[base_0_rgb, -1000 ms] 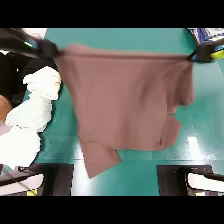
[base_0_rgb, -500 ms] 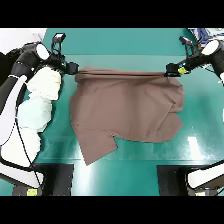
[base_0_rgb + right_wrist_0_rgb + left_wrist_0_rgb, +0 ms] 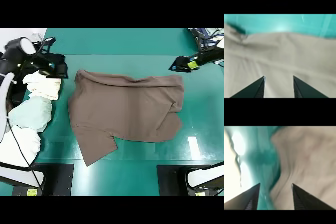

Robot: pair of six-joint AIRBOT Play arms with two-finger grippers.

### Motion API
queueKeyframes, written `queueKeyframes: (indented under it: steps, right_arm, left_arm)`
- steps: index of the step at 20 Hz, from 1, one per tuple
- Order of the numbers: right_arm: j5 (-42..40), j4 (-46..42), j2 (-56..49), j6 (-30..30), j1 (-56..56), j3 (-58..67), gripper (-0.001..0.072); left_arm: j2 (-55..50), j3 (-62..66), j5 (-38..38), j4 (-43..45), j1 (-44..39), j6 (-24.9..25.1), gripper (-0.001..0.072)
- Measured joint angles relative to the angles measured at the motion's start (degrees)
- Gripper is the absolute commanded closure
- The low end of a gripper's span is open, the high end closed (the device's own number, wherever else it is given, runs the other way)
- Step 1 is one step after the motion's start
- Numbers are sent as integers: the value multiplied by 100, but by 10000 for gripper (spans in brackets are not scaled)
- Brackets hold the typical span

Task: Fold the shirts.

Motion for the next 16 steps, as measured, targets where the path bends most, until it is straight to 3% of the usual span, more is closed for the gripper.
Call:
queueKeyframes:
  steps: [5,11,16]
  right_arm:
    - [634,52,1014,-122,-553,-907,305]
    - [691,761,2391,-391,-1196,-3042,305]
    - [678,1106,3244,-511,-1644,-4280,305]
  left_arm:
    - [1325,-2177,-232,-232,232,74,237]
    - [2413,-4750,404,-1366,284,422,237]
    - [2597,-5652,1036,-2188,295,710,240]
